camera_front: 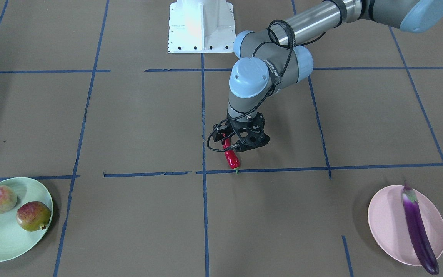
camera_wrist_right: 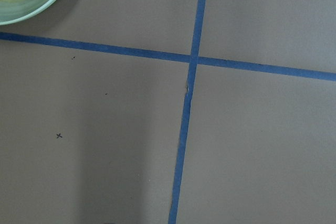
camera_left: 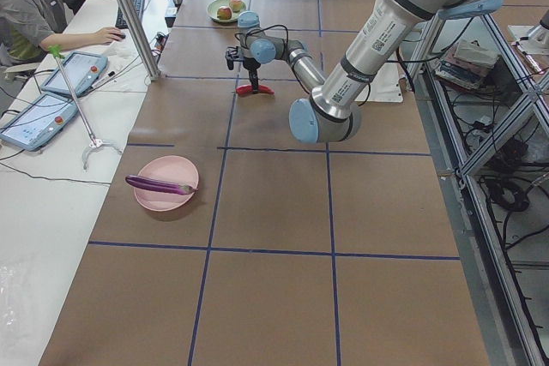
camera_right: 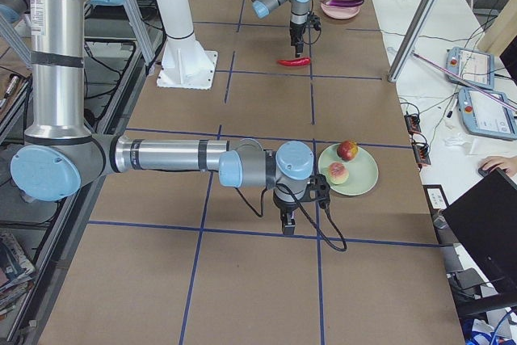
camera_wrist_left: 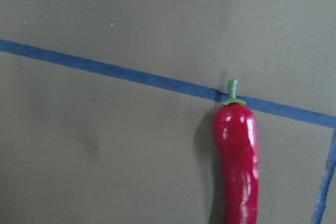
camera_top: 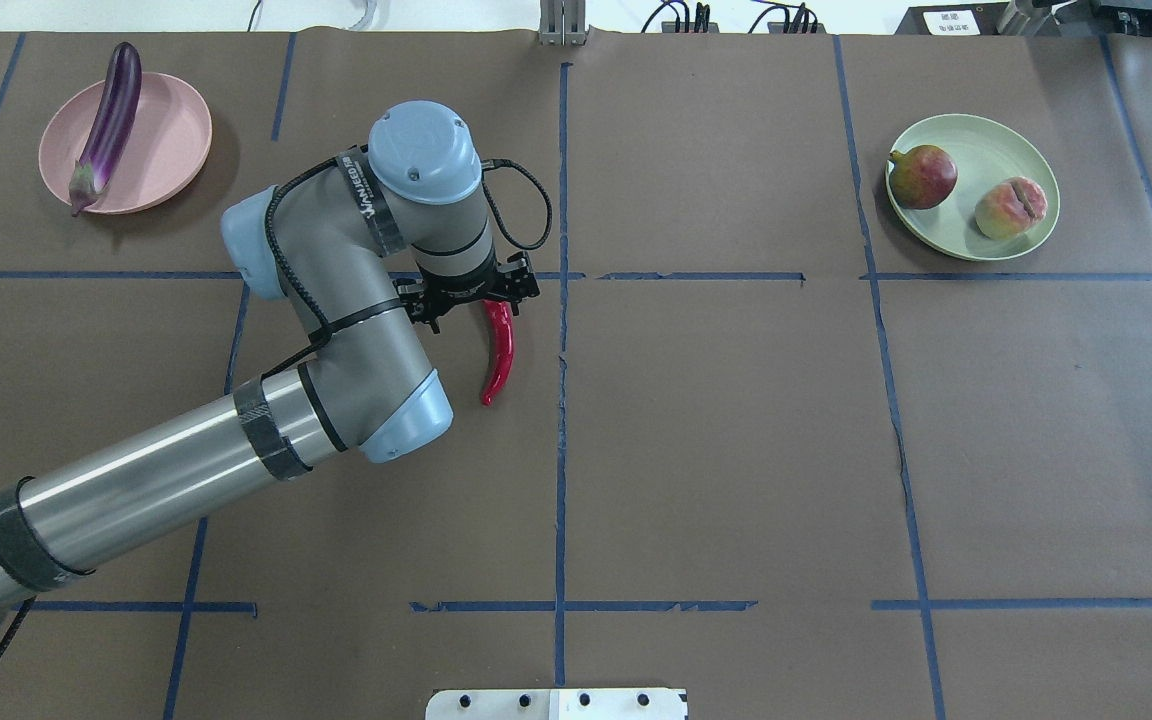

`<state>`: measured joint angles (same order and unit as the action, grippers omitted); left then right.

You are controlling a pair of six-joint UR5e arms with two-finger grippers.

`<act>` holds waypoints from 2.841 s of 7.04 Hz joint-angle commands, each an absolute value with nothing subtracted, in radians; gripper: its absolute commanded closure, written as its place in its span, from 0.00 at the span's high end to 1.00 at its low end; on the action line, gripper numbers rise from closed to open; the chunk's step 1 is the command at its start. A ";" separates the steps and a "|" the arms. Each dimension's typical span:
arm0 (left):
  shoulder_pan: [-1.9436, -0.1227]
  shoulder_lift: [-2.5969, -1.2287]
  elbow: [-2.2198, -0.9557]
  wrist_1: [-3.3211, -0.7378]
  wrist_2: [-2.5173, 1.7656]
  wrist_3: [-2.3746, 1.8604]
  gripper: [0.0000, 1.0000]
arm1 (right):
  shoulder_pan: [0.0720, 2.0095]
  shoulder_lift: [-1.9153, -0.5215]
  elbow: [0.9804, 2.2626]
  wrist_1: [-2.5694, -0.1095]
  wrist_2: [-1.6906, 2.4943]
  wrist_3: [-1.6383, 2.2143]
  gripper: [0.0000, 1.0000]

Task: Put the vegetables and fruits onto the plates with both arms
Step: 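Grasp the red chili pepper with the left gripper and lift it, then carry the chili to the pink plate and lower it beside the eggplant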

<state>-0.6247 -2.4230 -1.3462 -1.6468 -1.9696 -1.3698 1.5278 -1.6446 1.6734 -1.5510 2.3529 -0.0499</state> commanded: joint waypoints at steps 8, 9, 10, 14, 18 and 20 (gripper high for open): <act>-0.742 -2.435 -1.270 -1.695 -2.056 -1.306 0.00 | 1.526 -1.643 1.674 -1.551 2.352 -0.058 1.00; -0.811 -2.380 -1.270 -1.695 -2.098 -1.214 0.00 | 1.525 -1.643 1.672 -1.551 2.352 -0.057 1.00; -0.881 -2.343 -1.255 -1.692 -2.094 -1.080 0.00 | 1.525 -1.643 1.672 -1.549 2.352 -0.063 1.00; -1.092 -2.327 -0.908 -1.823 -2.045 -0.625 0.00 | 1.523 -1.643 1.674 -1.549 2.352 -0.061 1.00; -1.141 -2.324 -0.828 -1.930 -2.066 -0.543 1.00 | 1.522 -1.640 1.674 -1.549 2.352 -0.058 1.00; -1.239 -2.164 -1.005 -1.925 -2.211 -0.400 1.00 | 1.520 -1.640 1.674 -1.549 2.350 -0.060 1.00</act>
